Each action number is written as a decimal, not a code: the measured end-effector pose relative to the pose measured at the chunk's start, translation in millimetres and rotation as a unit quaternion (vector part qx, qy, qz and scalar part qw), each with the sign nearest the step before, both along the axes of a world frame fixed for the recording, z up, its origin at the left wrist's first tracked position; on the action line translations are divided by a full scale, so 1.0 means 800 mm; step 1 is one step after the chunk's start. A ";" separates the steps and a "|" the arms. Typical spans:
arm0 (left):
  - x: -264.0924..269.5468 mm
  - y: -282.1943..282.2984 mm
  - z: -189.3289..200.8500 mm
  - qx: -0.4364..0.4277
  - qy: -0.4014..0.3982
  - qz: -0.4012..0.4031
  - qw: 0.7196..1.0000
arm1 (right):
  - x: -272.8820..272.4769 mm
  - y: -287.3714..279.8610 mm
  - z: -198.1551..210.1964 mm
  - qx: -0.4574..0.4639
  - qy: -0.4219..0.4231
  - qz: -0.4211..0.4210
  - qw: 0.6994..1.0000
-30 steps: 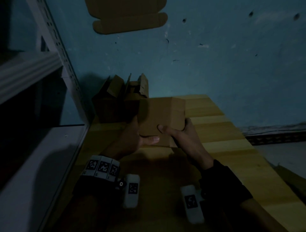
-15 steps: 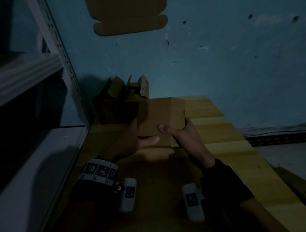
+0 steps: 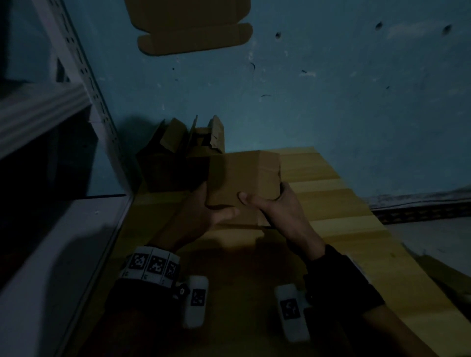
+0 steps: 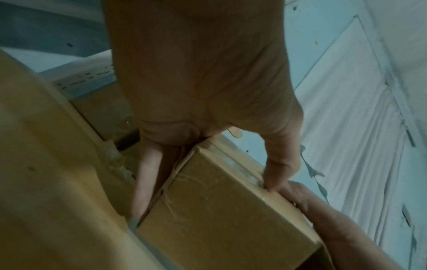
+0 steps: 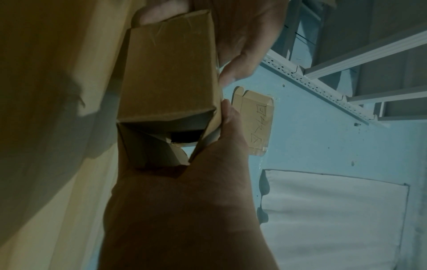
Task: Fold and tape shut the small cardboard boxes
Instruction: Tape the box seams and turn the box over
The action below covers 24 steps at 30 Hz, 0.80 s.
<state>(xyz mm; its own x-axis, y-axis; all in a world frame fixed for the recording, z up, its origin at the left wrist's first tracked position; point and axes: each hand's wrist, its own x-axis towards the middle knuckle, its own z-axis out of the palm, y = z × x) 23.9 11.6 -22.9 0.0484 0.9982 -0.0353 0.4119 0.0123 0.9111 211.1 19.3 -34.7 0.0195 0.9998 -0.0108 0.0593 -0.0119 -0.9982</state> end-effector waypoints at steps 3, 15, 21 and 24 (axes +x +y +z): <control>0.001 0.001 0.003 0.011 0.031 0.005 0.999 | 0.001 0.001 0.000 0.001 -0.012 -0.007 1.000; 0.000 0.004 -0.005 0.003 0.000 0.002 1.000 | 0.000 0.003 -0.003 0.006 -0.032 -0.021 0.999; 0.001 0.004 -0.005 0.007 0.005 -0.001 1.000 | -0.001 0.003 -0.004 0.003 -0.031 -0.020 0.999; 0.001 0.005 -0.005 0.004 0.007 0.003 1.000 | -0.002 0.001 -0.004 0.004 -0.034 -0.019 0.999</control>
<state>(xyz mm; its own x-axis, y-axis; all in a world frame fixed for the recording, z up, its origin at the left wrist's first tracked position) 25.1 15.5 -26.8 0.0425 0.9987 -0.0287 0.4247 0.0079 0.9053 209.2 20.1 -37.9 0.0569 0.9984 0.0001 0.1263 -0.0071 -0.9920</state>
